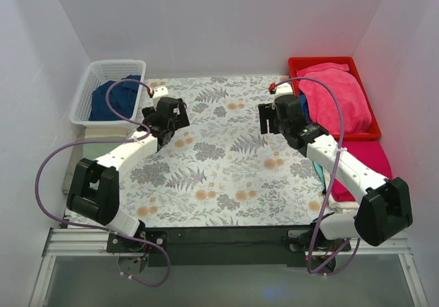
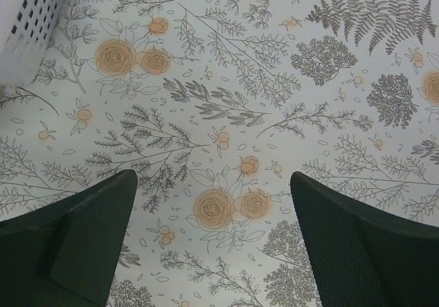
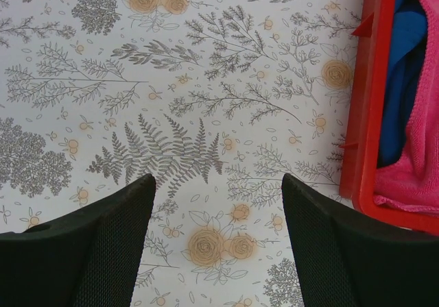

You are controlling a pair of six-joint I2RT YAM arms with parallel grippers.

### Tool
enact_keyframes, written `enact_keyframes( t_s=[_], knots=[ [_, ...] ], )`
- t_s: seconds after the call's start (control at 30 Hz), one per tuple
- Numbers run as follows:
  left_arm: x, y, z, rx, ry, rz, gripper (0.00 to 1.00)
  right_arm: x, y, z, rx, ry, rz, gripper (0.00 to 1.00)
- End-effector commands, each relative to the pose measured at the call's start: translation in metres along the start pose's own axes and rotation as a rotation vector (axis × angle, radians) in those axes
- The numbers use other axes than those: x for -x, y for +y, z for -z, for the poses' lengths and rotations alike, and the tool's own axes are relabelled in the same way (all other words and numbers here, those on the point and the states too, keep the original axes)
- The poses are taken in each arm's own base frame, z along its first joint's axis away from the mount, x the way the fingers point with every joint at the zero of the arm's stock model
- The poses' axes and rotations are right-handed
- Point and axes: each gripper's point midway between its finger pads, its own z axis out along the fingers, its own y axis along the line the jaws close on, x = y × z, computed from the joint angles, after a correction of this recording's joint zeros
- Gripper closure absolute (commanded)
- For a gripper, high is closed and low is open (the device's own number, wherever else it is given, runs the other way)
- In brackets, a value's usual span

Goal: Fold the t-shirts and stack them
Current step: Grab crumpled tshirt from bin with the left arm

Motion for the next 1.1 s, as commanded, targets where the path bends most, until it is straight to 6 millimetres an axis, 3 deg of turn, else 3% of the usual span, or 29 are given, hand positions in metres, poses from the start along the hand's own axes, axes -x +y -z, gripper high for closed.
enact_keyframes(
  t_s=[0.0,0.2,0.33,0.47,0.57,0.6,0.73,0.9,0.97,1.0,1.07],
  knots=[
    [0.021,-0.012,0.008,-0.028,-0.041,-0.008,0.06,0.004,-0.001,0.001,-0.014,-0.022,-0.007,0.21],
    [0.027,-0.004,0.001,0.055,-0.062,0.020,0.04,0.003,0.001,-0.002,-0.007,-0.015,-0.014,0.21],
    [0.040,-0.001,-0.018,0.167,-0.071,-0.003,0.06,0.001,0.001,-0.001,-0.010,-0.012,-0.015,0.20],
    [0.079,0.005,-0.034,0.217,-0.122,0.039,0.08,-0.001,0.002,-0.004,-0.001,-0.002,-0.015,0.19],
    [0.097,0.028,-0.056,0.207,-0.089,0.158,0.12,-0.006,0.008,-0.007,0.025,0.014,-0.016,0.19],
    [0.115,0.048,-0.064,0.223,-0.106,0.213,0.14,-0.006,0.008,-0.008,0.026,0.017,-0.017,0.19],
    [0.140,0.073,-0.093,0.223,-0.109,0.273,0.16,-0.015,0.010,-0.017,0.025,0.048,-0.011,0.20],
    [0.144,0.108,-0.132,0.280,-0.106,0.320,0.19,-0.022,0.014,-0.027,0.027,0.074,-0.011,0.20],
    [0.138,0.115,-0.150,0.289,-0.103,0.338,0.19,-0.028,0.016,-0.032,0.036,0.094,-0.011,0.20],
    [0.137,0.133,-0.158,0.314,-0.101,0.361,0.20,-0.030,0.017,-0.034,0.037,0.099,-0.013,0.20],
    [0.129,0.142,-0.176,0.326,-0.095,0.378,0.21,-0.036,0.019,-0.038,0.044,0.118,-0.011,0.21]
  ],
)
